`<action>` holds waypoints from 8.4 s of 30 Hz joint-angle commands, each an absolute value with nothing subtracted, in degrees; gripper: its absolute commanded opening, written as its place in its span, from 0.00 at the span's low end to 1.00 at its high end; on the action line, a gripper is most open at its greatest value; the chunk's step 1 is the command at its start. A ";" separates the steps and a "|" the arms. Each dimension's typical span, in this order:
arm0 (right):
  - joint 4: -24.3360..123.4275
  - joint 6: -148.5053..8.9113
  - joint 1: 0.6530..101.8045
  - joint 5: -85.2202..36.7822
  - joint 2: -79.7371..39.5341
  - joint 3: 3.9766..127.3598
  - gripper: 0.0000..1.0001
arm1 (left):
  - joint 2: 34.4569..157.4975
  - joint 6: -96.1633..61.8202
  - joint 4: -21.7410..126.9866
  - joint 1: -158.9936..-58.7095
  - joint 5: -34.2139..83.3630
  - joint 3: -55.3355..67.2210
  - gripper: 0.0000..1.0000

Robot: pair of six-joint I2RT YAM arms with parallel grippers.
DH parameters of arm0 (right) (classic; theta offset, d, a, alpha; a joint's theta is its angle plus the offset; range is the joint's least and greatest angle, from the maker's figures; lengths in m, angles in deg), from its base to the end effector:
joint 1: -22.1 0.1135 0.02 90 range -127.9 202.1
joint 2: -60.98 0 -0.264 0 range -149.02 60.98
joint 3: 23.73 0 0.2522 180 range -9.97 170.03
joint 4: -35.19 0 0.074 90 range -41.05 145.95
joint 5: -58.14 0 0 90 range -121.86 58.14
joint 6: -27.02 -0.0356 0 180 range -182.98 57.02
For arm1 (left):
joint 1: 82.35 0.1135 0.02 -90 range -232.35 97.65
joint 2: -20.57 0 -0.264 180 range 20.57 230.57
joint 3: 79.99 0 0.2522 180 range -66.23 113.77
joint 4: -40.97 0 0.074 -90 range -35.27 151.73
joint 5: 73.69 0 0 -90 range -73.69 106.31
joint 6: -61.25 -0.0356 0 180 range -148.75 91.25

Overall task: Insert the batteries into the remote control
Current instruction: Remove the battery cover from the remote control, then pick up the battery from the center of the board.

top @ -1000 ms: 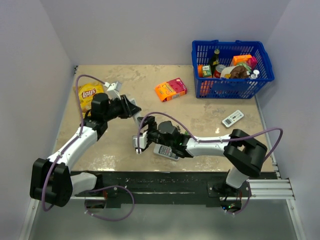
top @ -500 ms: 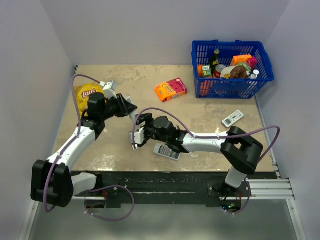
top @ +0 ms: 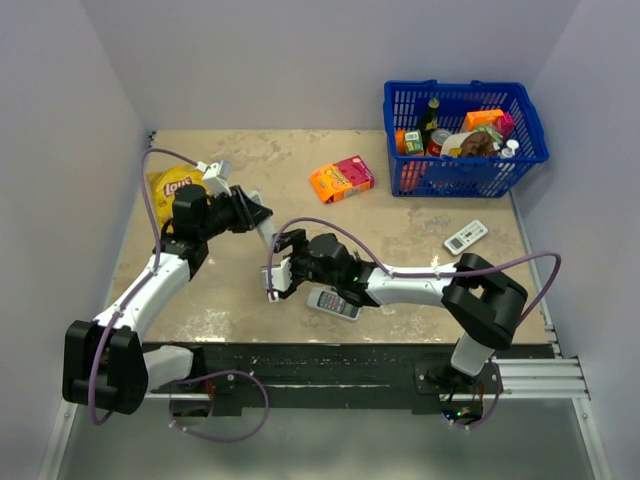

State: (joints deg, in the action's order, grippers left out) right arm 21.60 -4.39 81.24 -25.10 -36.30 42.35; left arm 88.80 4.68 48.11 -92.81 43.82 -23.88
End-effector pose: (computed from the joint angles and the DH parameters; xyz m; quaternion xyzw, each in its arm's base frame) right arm 0.1879 0.3227 0.2116 -0.7076 0.3867 0.0504 0.5893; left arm 0.2609 -0.0649 0.2709 -0.0228 0.8036 -0.3900 0.4491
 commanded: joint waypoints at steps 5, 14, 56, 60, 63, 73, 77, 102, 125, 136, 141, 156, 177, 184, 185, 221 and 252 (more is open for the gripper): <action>14.77 -8.75 81.52 -23.95 -32.71 38.47 0.84 | 88.25 9.04 42.42 -93.95 51.73 -22.46 0.00; 11.77 -8.67 81.60 -23.86 -31.83 37.58 0.86 | 89.39 9.04 42.95 -94.30 52.08 -22.28 0.00; 38.31 -4.18 82.75 -22.72 -40.79 50.06 0.78 | 87.98 8.60 40.93 -96.15 53.67 -22.37 0.00; 40.59 -3.83 83.01 -21.49 -42.03 51.03 0.77 | 87.37 8.43 40.93 -95.80 53.32 -22.37 0.00; 41.74 -3.57 83.10 -21.49 -42.55 51.73 0.75 | 87.02 8.51 40.93 -95.62 53.14 -22.54 0.00; 44.38 -3.31 83.45 -20.96 -44.23 52.79 0.73 | 86.58 9.31 39.70 -93.87 51.91 -23.51 0.00; 42.45 -4.09 83.54 -21.57 -43.09 52.09 0.73 | 87.63 8.60 40.40 -93.86 50.68 -23.42 0.00; 48.77 -50.83 79.06 -40.80 -13.56 48.13 0.75 | 84.65 5.44 44.53 -92.64 41.19 -23.42 0.00; 56.69 -86.00 60.53 -37.75 -11.36 37.59 0.98 | 70.67 1.05 40.93 -92.72 48.56 -29.57 0.00; 55.54 -90.23 56.03 -41.07 -9.77 33.19 0.90 | 74.18 2.62 34.51 -92.72 60.78 -30.46 0.00; 60.81 -90.67 56.03 -43.90 -13.81 36.17 0.72 | 74.98 1.75 35.91 -92.72 61.66 -29.58 0.00; 63.45 -89.35 56.20 -42.51 -24.61 43.73 0.26 | 74.71 0.43 36.97 -92.46 61.31 -29.31 0.00; 66.79 -94.09 62.27 -47.76 -36.84 52.26 0.22 | 75.15 3.50 32.84 -90.26 64.65 -30.45 0.00; 67.76 -95.15 62.44 -48.56 -38.34 53.05 0.23 | 75.06 3.94 32.58 -90.26 64.65 -30.54 0.00; 67.76 -95.24 62.62 -48.65 -38.60 53.05 0.23 | 75.06 3.94 32.49 -90.18 64.65 -30.63 0.00; 70.66 -92.43 64.64 -50.23 -42.65 54.46 0.00 | 76.73 5.44 31.08 -90.26 65.79 -31.16 0.00; 80.68 -84.78 64.90 -44.34 -47.39 57.97 0.24 | 77.44 6.67 29.94 -90.26 66.76 -31.51 0.00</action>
